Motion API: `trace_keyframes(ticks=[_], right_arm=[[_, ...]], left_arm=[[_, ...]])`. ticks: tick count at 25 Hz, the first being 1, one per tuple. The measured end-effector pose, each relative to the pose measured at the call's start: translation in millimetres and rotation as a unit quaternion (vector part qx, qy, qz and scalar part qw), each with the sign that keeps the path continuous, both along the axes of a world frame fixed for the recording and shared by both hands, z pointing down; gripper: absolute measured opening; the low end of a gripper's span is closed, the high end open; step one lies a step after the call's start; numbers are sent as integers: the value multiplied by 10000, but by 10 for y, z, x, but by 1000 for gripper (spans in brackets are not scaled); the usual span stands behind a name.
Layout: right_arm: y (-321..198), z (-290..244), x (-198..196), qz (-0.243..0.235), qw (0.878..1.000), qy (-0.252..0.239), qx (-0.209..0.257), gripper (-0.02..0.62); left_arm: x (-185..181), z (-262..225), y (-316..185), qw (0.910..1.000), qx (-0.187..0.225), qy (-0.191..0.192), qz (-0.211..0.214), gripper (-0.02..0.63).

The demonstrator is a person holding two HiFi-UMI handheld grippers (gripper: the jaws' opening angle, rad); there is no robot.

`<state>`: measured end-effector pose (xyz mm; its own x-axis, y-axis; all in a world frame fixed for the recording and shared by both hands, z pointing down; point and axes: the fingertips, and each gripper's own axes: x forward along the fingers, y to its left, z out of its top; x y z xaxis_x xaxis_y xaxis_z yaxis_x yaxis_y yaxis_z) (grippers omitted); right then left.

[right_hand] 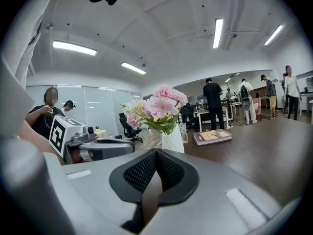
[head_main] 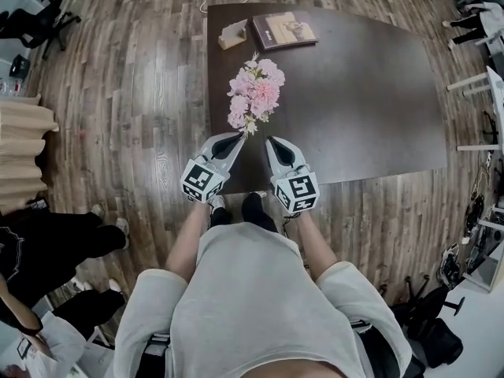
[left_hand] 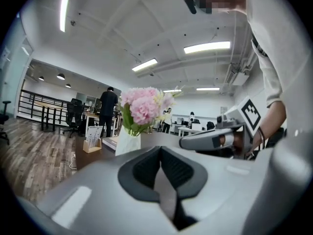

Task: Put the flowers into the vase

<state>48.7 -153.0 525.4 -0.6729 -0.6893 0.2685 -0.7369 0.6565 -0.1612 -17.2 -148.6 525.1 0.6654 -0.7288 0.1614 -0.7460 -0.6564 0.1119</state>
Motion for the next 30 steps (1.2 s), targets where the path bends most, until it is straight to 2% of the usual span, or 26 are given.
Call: trace_keyframes(ticks=[4, 8, 20, 30], right_arm=[[218, -99, -13, -21, 10000, -88, 23, -2], [454, -175, -104, 164, 9998, -60, 121, -3], [1465, -308, -547, 538, 9982, -59, 242, -3], [2017, -492, -503, 748, 9957, -29, 550, -3]], left_arm=[[62, -175, 163, 9998, 87, 76, 149, 11], [20, -290, 360, 9992, 192, 59, 351, 11], [-396, -471, 1383, 9973, 379, 100, 627, 11], [-477, -551, 1987, 9956, 550, 122, 744, 11]])
